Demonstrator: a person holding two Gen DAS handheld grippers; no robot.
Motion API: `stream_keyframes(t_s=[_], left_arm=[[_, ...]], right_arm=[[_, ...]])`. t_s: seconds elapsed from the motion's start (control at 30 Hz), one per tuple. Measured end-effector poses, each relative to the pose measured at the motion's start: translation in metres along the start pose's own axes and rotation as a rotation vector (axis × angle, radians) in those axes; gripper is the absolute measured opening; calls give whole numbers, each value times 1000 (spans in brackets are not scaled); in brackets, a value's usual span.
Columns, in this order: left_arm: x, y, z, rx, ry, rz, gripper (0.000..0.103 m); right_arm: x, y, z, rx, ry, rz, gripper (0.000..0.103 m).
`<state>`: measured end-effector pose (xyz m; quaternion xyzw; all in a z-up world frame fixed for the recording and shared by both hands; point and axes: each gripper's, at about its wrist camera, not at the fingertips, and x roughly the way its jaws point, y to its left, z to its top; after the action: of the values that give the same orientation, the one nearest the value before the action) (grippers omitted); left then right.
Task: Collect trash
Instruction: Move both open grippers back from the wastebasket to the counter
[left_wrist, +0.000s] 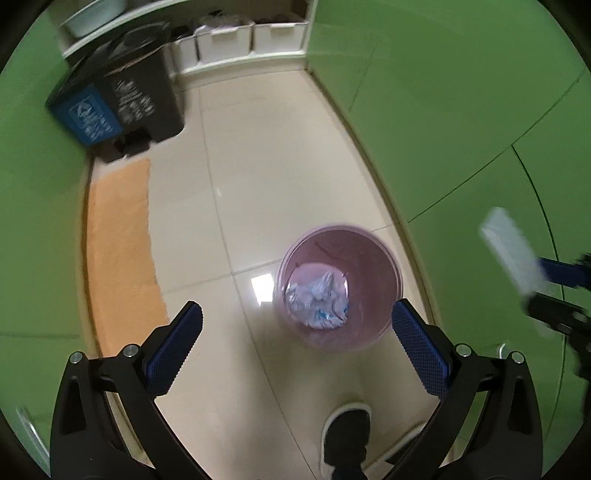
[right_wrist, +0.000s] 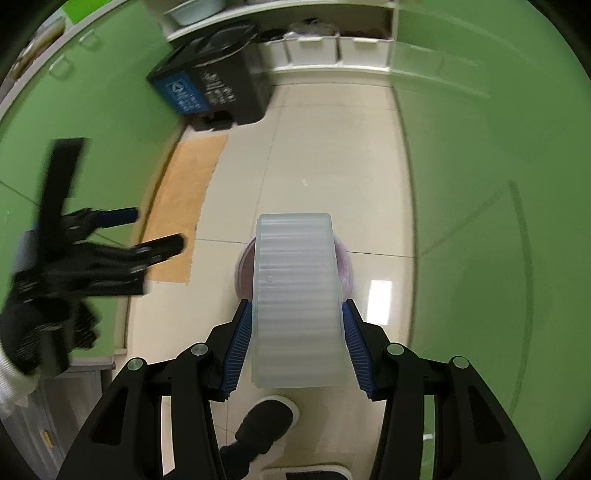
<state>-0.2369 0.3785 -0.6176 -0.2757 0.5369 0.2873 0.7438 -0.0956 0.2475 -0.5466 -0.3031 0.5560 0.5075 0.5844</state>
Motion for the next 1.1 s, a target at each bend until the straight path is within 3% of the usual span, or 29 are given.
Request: stream_keyframes(t_s=[0.3, 0.33, 0.4, 0.47, 0.63, 0.9, 1.1], left_arm=[[-37, 39, -29, -62, 0, 31, 100], [-41, 43, -32, -69, -4, 37, 100], [-47, 47, -37, -82, -13, 49, 100], [-50, 51, -40, -98, -10, 54, 100], [-56, 54, -39, -127, -4, 57, 100], [-111, 16, -14, -81, -10, 55, 100], [-199, -26, 19, -9, -48, 32, 100]], right_arm=[[70, 16, 20, -64, 41, -10, 49], [74, 16, 21, -64, 41, -14, 52], [80, 16, 24, -71, 26, -33, 87], [79, 18, 25, -80, -3, -49, 90], [68, 20, 27, -82, 19, -63, 91], [-15, 24, 29, -57, -4, -86, 95], [-144, 26, 31, 23, -82, -87, 95]])
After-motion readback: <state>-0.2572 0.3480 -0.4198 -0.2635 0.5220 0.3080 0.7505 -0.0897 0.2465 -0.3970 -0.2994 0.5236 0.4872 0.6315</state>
